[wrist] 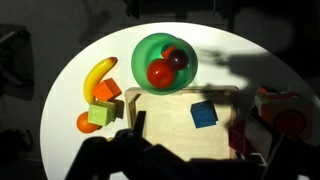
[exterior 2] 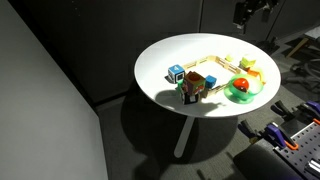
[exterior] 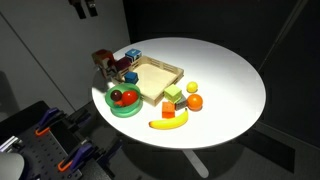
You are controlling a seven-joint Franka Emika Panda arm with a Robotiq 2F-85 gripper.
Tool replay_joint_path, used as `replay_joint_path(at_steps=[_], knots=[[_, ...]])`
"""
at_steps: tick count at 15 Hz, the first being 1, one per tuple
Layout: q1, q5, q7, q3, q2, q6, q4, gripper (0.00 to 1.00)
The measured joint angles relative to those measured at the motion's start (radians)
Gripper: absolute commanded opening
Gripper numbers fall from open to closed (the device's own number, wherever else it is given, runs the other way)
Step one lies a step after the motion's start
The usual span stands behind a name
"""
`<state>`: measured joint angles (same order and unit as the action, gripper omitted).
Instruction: Shift the orange and white cube-shaped toy to the tray
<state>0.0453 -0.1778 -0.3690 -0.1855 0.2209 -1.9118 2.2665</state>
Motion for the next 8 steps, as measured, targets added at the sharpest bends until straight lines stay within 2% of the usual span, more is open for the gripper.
replay_joint_path(at_steps=[8], knots=[[0.073,-0.029,-0.033,-0.021,-0.199,-0.153,-0.068,1.0]])
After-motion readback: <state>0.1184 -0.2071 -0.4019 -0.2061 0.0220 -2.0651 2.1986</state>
